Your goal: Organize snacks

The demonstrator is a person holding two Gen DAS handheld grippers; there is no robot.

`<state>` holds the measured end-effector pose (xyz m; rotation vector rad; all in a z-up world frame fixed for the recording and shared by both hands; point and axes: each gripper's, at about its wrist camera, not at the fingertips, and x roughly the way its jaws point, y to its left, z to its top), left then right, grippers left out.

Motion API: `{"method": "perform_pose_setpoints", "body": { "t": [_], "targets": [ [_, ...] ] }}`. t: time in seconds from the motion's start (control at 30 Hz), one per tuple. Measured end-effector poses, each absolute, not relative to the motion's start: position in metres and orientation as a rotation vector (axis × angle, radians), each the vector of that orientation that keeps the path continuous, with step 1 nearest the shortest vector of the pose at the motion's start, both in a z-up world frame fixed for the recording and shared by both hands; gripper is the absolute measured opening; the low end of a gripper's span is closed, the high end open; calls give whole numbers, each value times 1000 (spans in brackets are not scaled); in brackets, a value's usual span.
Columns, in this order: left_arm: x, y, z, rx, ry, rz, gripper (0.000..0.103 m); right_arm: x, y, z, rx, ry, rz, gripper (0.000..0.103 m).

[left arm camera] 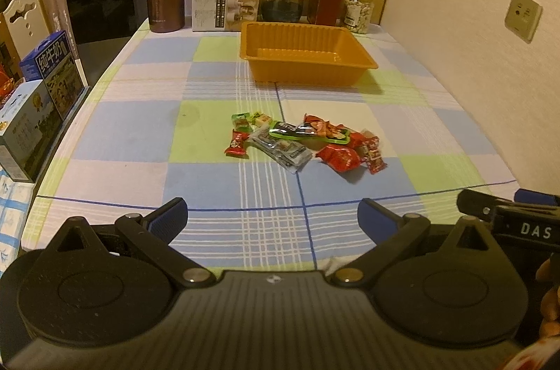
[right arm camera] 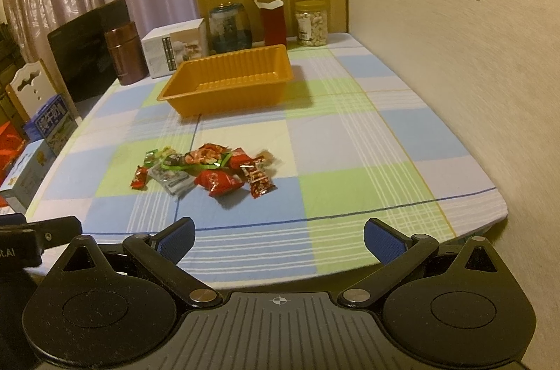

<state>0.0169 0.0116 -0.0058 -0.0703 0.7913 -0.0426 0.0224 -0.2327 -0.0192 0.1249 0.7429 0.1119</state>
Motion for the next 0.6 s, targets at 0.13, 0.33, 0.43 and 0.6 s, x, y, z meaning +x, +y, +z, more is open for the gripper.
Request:
{"method": "perform_pose_setpoints", "body": {
  "t": [0.13, 0.33, 0.43, 0.6],
  "targets": [
    [31, 20, -13, -83, 801, -33, 102, 32, -233, -27, 128, 734, 119, 102],
    [55, 33, -26, -94, 800, -17, 102, 51, -228, -38, 115, 720, 139, 102],
    [70, 40, -35, -114, 817, -11, 102, 64, -225, -43, 109, 712, 146, 102],
    [93, 49, -50, -117, 832, -15, 102, 89, -221, -56, 96, 718, 159, 93]
  ]
}}
